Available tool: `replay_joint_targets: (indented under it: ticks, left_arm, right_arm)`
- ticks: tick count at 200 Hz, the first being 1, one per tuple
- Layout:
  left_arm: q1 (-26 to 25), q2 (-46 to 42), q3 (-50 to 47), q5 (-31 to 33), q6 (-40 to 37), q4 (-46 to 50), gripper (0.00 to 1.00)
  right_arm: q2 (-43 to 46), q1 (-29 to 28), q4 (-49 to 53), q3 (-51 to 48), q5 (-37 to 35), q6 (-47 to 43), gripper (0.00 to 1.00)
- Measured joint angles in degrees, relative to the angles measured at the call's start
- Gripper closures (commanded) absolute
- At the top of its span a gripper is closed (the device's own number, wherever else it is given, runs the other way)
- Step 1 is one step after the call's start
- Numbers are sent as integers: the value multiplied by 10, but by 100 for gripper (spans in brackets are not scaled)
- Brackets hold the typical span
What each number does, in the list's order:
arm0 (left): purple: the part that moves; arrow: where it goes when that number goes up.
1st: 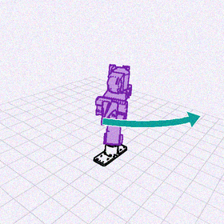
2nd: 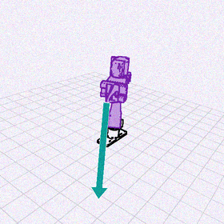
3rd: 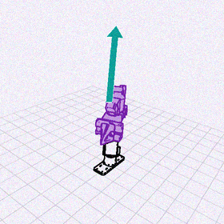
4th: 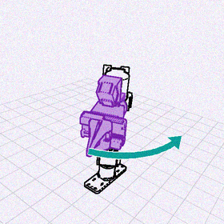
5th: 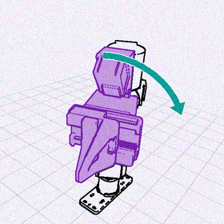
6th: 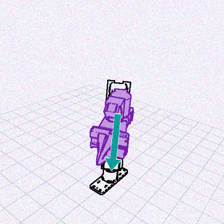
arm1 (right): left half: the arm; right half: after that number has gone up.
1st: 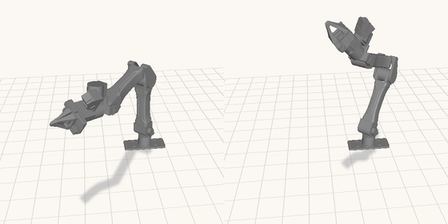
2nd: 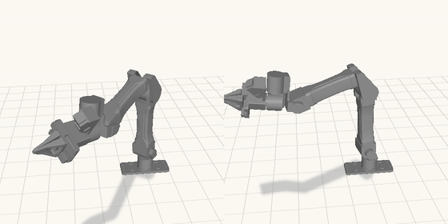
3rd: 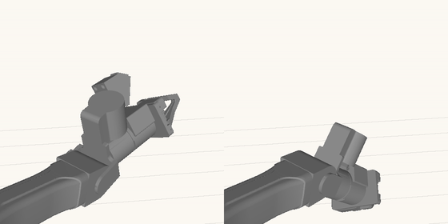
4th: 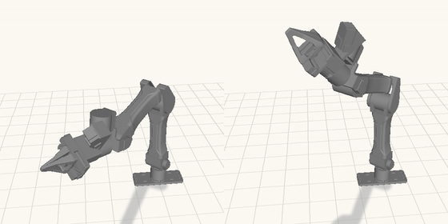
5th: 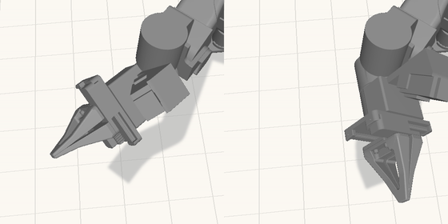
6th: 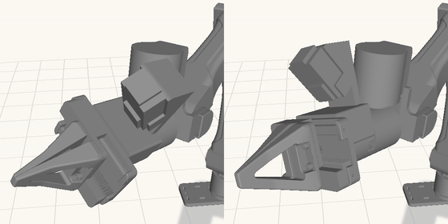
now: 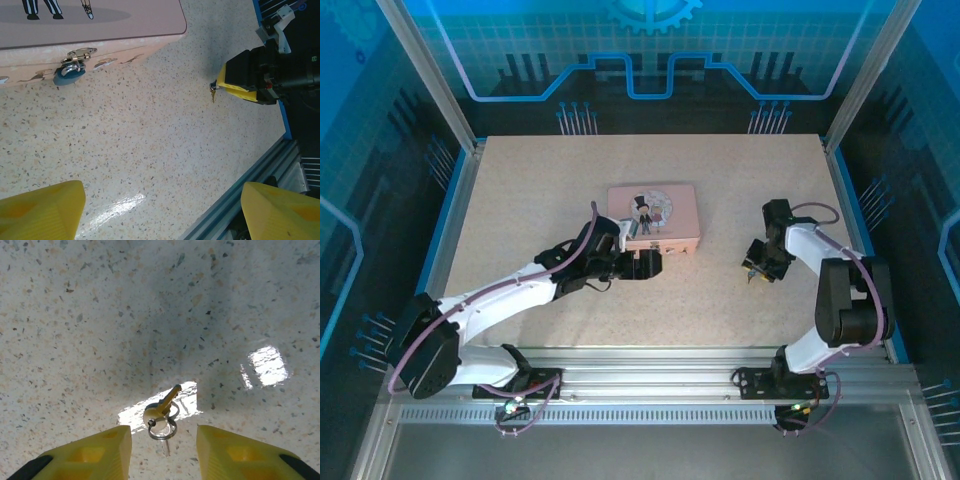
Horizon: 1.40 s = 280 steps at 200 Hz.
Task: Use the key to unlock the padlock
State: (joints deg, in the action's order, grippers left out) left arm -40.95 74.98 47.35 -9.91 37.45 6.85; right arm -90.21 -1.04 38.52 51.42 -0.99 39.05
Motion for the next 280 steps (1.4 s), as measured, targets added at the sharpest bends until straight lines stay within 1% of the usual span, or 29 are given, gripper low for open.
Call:
replay_joint_targets:
  ticks: [25,37,54,64,84,90,102,107,122,136,139,166,187,226,242,262,280]
  left_arm:
    - [-1,1,-3,0,1,-3,17]
    - [-1,3,-3,0,1,-4,17]
    - [-1,5,-3,0,1,-4,17]
    - [-1,7,-3,0,1,-4,17]
    - [-1,9,-7,0,2,-7,18]
    - [-1,9,-8,0,2,-7,18]
    - [-1,9,-10,0,2,-8,18]
    - [-1,9,-11,0,2,-8,18]
    - [-1,9,-15,0,2,-8,18]
    - [-1,9,-17,0,2,-8,18]
    - [-1,9,-17,0,2,-8,17]
    - [-1,9,-21,0,6,-12,17]
    - [-1,8,-22,0,12,-12,17]
    - [0,4,-22,2,16,-12,18]
    - [3,-3,-22,2,17,-12,21]
    - [14,-14,-22,-1,21,-18,23]
    - [31,-22,-21,-14,32,-31,26]
  right_arm:
    - [-11,0,-6,0,0,3,60]
    - [-16,0,-8,0,0,5,63]
    - [-22,0,-12,-1,0,7,63]
    - [-24,0,-20,-7,0,9,67]
    - [-26,3,-23,-11,-1,11,71]
    - [-26,4,-23,-11,-1,13,73]
    - [-26,5,-22,-12,-2,13,85]
    - [-26,5,-20,-13,-5,14,86]
    - [-24,11,-20,-15,-5,19,95]
    - [-19,11,-20,-17,-5,23,98]
    - [-18,11,-21,-18,-5,23,100]
    - [-9,11,-26,-24,-3,25,100]
    - [8,10,-23,-26,16,25,100]
    - [85,11,-4,-1,53,25,100]
    - [123,10,-4,16,77,25,100]
    - [160,2,-5,37,104,26,100]
    - [188,-12,-13,50,130,26,100]
